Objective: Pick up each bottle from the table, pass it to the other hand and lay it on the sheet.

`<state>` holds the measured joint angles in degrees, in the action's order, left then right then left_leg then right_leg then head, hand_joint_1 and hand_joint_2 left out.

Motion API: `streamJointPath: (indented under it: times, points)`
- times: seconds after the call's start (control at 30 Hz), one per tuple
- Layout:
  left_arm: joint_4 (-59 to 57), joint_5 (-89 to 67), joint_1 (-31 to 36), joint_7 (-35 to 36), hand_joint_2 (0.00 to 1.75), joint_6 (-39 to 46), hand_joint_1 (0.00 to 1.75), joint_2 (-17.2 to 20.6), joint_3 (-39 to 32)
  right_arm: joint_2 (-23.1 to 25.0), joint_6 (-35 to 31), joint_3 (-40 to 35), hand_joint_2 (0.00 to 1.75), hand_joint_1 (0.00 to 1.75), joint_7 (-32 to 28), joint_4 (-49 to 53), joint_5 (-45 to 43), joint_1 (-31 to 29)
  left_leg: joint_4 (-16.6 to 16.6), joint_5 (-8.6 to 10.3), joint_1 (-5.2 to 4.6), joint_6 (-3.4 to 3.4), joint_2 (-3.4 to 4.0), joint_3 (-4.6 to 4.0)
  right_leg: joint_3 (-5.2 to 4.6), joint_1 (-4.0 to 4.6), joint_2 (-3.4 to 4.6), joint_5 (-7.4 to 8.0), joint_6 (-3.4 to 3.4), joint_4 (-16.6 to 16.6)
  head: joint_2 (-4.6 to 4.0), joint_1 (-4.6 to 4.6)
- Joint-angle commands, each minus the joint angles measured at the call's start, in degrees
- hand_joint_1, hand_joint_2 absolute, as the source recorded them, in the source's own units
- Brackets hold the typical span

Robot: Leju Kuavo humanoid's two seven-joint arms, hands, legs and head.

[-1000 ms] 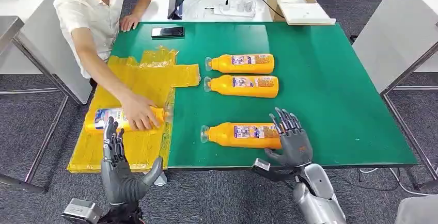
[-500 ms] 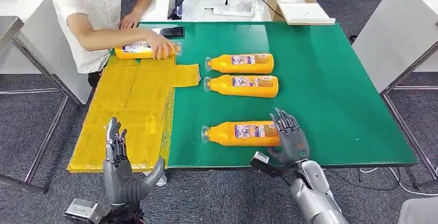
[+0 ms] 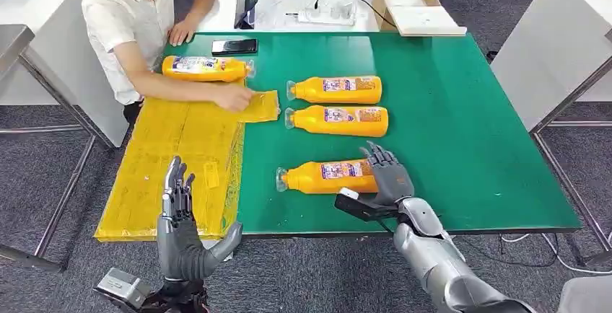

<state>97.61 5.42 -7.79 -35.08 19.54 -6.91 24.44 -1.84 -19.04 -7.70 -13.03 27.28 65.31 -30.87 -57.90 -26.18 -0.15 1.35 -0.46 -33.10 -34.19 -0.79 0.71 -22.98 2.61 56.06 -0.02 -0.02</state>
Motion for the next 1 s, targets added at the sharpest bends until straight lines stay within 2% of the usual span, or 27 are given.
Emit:
streamJointPath:
  times: [0.03, 0.07, 0.1, 0.13, 0.3, 0.4, 0.57, 0.7, 0.77, 0.83, 0.93, 1.0]
  points:
    - [-0.71, 0.20, 1.34, 0.35, 1.75, -0.22, 0.00, 1.39, 1.07, -0.53, 1.11, -3.71, 1.75, 0.10, 0.24, -5.61, -0.05, -2.09, 0.06, 0.00, 0.04, -0.09, 0.00, 0.12, 0.13, 0.06, -0.08, -0.02, -0.11, -0.04, 0.00, 0.00]
    - [-0.71, 0.20, 1.34, 0.35, 1.75, -0.22, 0.00, 1.39, 1.07, -0.53, 1.11, -3.71, 1.75, 0.10, 0.24, -5.61, -0.05, -2.09, 0.04, -0.01, 0.04, -0.08, -0.01, 0.12, 0.12, 0.05, -0.08, -0.02, -0.09, -0.03, 0.02, 0.00]
    - [-0.71, 0.20, 1.34, 0.35, 1.75, -0.22, 0.00, 1.39, 1.07, -0.53, 1.11, -3.71, 1.75, 1.06, 0.24, -5.61, -0.05, -2.09, 0.05, -0.01, 0.05, -0.11, -0.02, 0.15, 0.14, 0.06, -0.11, -0.03, -0.11, -0.04, 0.00, 0.00]
    - [-0.95, 0.52, 1.47, 0.45, 1.75, -0.77, 0.00, 1.25, 0.73, -0.58, 3.42, -4.27, 1.75, 1.71, 0.27, -6.00, -0.68, -2.52, 0.04, 0.00, 0.05, -0.09, -0.01, 0.12, 0.12, 0.06, -0.10, -0.02, -0.10, -0.04, 0.02, 0.00]
    - [-0.97, 0.65, 2.30, 1.14, 1.75, -2.80, 0.00, 0.94, 0.01, -1.33, 12.13, -7.17, 1.75, 1.75, 2.68, -6.66, -3.00, -5.23, 0.02, -0.01, 0.06, -0.09, 0.03, 0.13, 0.13, 0.07, -0.07, -0.01, -0.10, -0.03, 0.02, 0.02]
    - [-1.22, 0.48, 2.70, 1.27, 1.75, -2.96, 0.00, 0.72, -0.12, -2.03, 13.32, -8.13, 1.75, 1.75, 2.58, -6.61, -3.73, -5.75, 0.04, 0.03, 0.04, -0.08, -0.08, 0.15, 0.17, 0.06, -0.18, -0.01, -0.09, -0.05, 0.02, 0.02]
    - [-1.89, 0.33, 3.39, 1.24, 1.75, -2.94, 0.00, 0.65, -0.08, -2.03, 17.83, -5.11, 1.75, 1.75, -2.82, -5.36, -12.08, -4.41, 0.07, 0.03, 0.06, -0.09, -0.15, 0.24, 0.29, 0.08, -0.22, -0.01, -0.11, -0.10, 0.02, 0.00]
    - [-3.07, 0.31, 3.77, 1.71, 1.75, -2.23, 0.00, 0.46, -0.37, -2.49, 16.57, -5.50, 1.75, 1.75, -5.73, -2.96, -16.29, -2.82, 0.10, 0.02, 0.06, -0.09, -0.17, 0.33, 0.38, 0.08, -0.23, -0.03, -0.09, -0.12, 0.02, 0.02]
    - [-3.12, 1.03, 3.60, 2.52, 1.75, -2.38, 0.00, 0.39, -0.41, -1.68, 15.78, -3.57, 1.75, 1.75, -8.26, -1.01, -21.18, -1.61, 0.15, 0.03, 0.06, -0.11, -0.12, 0.37, 0.39, 0.08, -0.21, -0.02, -0.12, -0.15, 0.02, 0.00]
    - [-3.10, 1.63, 3.17, 3.05, 1.75, -2.27, 0.00, 0.31, -0.41, -1.00, 11.64, -3.50, 1.75, 1.75, -10.49, 2.29, -23.60, 0.27, 0.14, 0.02, 0.08, -0.12, -0.11, 0.36, 0.38, 0.10, -0.20, -0.01, -0.13, -0.15, 0.00, 0.00]
    - [-3.85, 2.53, 2.62, 4.30, 1.75, -1.04, 0.00, -0.19, -1.20, 0.00, 9.50, -3.42, 1.75, 1.75, -12.13, 7.01, -27.40, 2.44, 0.10, 0.00, 0.06, -0.09, -0.03, 0.32, 0.31, 0.08, -0.10, -0.01, -0.10, -0.10, 0.02, 0.00]
    - [-5.40, 5.99, 2.10, 8.45, 1.75, 1.30, 0.00, -1.48, -2.48, 0.86, 5.83, -2.88, 1.75, 1.75, -14.43, 13.01, -30.59, 5.37, 0.08, -0.01, 0.05, -0.09, 0.00, 0.27, 0.27, 0.06, -0.07, -0.02, -0.10, -0.06, 0.02, 0.00]
